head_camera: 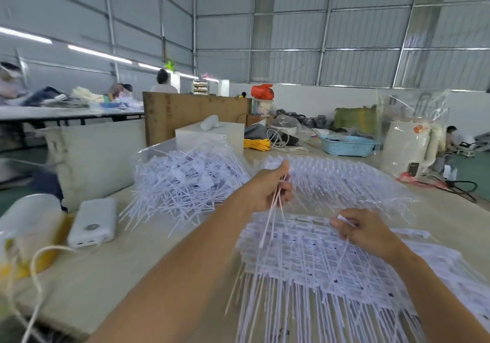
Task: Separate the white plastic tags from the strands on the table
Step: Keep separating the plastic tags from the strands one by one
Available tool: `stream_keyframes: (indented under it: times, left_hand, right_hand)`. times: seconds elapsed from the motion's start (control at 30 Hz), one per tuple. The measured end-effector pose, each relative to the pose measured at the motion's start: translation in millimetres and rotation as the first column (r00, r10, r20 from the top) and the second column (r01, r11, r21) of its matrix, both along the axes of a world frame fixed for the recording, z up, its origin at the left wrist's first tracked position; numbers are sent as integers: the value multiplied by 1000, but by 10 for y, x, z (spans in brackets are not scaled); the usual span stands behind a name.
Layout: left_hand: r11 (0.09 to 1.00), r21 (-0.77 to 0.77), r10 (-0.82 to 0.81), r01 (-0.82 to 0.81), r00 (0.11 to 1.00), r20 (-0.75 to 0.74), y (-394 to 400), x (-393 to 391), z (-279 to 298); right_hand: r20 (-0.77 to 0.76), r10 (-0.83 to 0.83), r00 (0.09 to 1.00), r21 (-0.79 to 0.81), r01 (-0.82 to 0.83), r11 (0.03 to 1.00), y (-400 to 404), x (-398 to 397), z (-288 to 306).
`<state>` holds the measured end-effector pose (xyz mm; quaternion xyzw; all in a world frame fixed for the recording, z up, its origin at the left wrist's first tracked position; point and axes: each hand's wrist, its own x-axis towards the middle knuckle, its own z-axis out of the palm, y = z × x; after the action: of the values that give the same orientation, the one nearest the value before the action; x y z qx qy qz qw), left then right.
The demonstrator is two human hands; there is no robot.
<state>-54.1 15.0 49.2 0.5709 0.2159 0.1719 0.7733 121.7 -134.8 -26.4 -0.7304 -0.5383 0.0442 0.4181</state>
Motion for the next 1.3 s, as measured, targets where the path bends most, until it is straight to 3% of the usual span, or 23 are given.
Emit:
stream_keyframes:
  times: [0.07,0.17,0.2,0.27,0.3,0.37,0.43,0.5,0.6,0.77,0.9,1.0,1.07,1.13,1.2,1.23,1.27,1.3]
  left_hand:
    - [999,-48,3,-4,1000,-28,184,-192,5]
    - [1000,3,-13,13,995,-97,503,-557,7]
    - [997,72,9,1,990,-144,604,-683,13]
    - [925,376,168,-50,943,-289,795,-894,12]
    - [820,569,307,-65,889,-340,891,-965,13]
    - [491,871,575,-2,752,-322,1107,-1030,-16]
    - [230,951,745,206,591,-309,1246,-1032,-74]
    - [138,919,815,369,485,-317,1329,-953,-162]
    - [91,894,848,439,436,-301,1372,-772,-274]
    - [-85,908,858,411,494,-143,1397,-629,-347]
    - [0,931,868,365,463,-181,1350,-570,-416]
    - [37,855,921,517,314,-230,1204,-479,-271]
    - [-8,832,947,555,271,-171,1023,-380,-123]
    - [-147,857,935,494,353,-43,756,-257,16]
    - [-313,910,818,273,564,112,446,-105,80]
    - [-316,941,716,122,681,152,275,-22,91]
    - [-236,972,606,-8,781,153,109,61,91]
    - [-100,991,505,-84,854,123,-53,141,70]
  right_hand:
    - [-43,-15,999,32,17,999,14,17,-47]
    - [-58,-59,997,46,61,997,38,16,-73]
    - [-43,-64,997,35,66,997,53,26,-84]
    - [1,-77,997,3,77,997,68,18,-79]
    - [12,-79,997,-6,79,997,71,10,-72]
    - [24,-85,996,-16,85,996,75,-5,-61]
    - [34,-95,995,-30,96,995,68,-24,-51]
    - [45,-105,993,-42,107,993,53,-28,-44]
    - [58,-108,992,-53,111,992,35,-40,-47]
    - [86,-113,990,-65,119,991,41,-51,-21]
    - [93,-109,990,-75,117,990,38,-70,2]
    - [84,-106,991,-86,113,990,38,-78,30]
    - [50,-109,993,-92,113,989,40,-82,44]
    - [14,-121,993,-102,122,987,34,-90,70]
    - [21,-121,992,-111,122,986,29,-95,98]
    - [36,-117,992,-115,121,986,26,-102,107]
    - [49,-115,992,-109,120,987,23,-108,118]
    - [56,-117,992,-93,121,988,18,-112,126]
